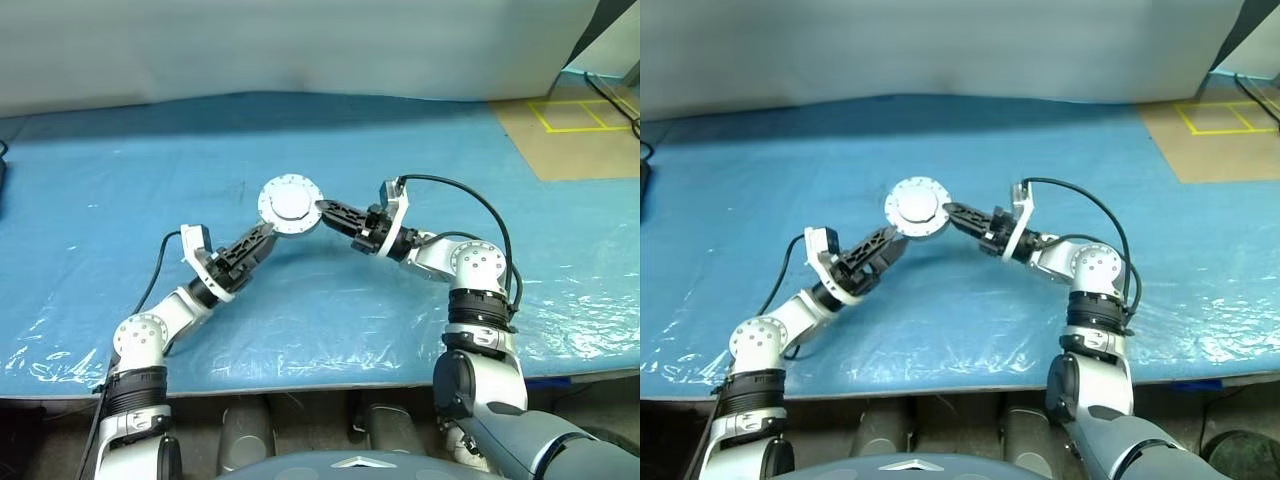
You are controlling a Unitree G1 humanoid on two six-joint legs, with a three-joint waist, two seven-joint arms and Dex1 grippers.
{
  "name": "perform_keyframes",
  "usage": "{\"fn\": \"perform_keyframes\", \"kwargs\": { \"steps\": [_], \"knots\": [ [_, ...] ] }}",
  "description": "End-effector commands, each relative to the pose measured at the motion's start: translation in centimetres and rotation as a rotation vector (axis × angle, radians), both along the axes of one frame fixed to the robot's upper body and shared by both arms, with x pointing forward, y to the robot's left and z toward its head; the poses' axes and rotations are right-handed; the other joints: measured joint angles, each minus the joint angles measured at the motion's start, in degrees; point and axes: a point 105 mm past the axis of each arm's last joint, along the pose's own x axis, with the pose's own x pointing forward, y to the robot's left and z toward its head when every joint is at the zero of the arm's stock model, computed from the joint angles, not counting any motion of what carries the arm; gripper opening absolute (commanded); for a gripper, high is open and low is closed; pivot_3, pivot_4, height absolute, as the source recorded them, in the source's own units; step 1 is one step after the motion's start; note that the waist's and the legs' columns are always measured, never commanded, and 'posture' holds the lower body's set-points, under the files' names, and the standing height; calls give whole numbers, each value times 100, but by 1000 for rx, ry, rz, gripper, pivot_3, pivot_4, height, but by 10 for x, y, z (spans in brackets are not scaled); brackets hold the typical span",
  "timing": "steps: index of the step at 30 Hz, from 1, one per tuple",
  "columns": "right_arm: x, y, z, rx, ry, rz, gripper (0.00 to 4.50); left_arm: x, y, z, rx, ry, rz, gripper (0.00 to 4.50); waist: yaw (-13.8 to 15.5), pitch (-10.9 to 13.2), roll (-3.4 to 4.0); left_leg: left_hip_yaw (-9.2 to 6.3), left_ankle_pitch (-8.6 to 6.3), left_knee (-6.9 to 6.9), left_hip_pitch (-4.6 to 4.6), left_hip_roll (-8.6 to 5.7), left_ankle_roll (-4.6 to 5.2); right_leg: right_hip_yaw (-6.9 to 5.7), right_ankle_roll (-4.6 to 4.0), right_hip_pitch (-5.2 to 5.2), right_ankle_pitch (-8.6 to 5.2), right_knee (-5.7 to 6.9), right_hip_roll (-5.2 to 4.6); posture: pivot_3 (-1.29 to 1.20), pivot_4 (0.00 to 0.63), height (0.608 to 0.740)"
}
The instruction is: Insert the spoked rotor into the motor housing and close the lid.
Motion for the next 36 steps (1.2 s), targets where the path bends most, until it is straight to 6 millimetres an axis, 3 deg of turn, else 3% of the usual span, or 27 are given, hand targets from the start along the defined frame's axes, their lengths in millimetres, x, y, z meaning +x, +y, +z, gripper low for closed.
{"fn": "perform_keyframes", "kwargs": {
  "steps": [1, 7, 13, 16, 20, 31, 32, 36],
  "knots": [
    [-12, 7, 19, 55, -82, 59, 1174, 3, 0, 3, -1, -18, 18, 4473, -4, 0, 0, 0, 0, 0, 0, 0, 0, 0, 0, 0, 0, 0, 0, 0, 150, 740],
    [-18, 10, 13, 15, -87, 81, 1174, 9, -2, 6, -13, -47, 76, 4473, -6, 0, -1, -1, 0, 1, -1, -2, 0, 0, 1, 1, 0, -1, -1, 0, 150, 740],
    [-18, 10, 12, 8, -94, 79, 1174, 3, -9, 5, 11, -71, 15, 4473, -6, 0, 0, -2, 0, 2, 2, -2, -1, 0, 2, 4, 0, 0, -2, 0, 150, 740],
    [-18, 10, 12, 5, -96, 77, 1174, 1, -8, 5, 4, -73, 3, 3857, -8, 0, -1, -2, 0, 2, 2, -2, -1, 0, 2, 4, 0, 1, -1, 0, 150, 740],
    [-15, 10, 11, 5, -83, 65, 1174, 1, -6, 5, -4, -75, 1, 2612, -10, 0, -1, -2, 1, 2, 3, -2, -1, 0, 2, 4, 0, 2, -1, 0, 150, 740],
    [-11, 9, 4, -55, -134, 38, 1174, 8, -3, -3, 56, -60, 78, 2525, -10, 0, -1, -3, 1, 10, 3, -2, -1, 0, 2, 7, 0, 6, -2, 0, 150, 740],
    [-10, 8, 3, -61, -144, 34, 1894, 10, -3, -5, 67, -55, 87, 2525, -9, 0, -1, -3, 1, 11, 3, -2, -1, 0, 2, 7, 0, 8, -2, 0, 150, 740],
    [4, 4, 2, -113, -214, -72, 3184, 15, 0, -11, 109, -40, 131, 2525, -18, 0, -1, -4, 1, 18, 4, -1, 0, 1, 2, 8, 0, 16, -2, 0, 150, 740]
  ]
}}
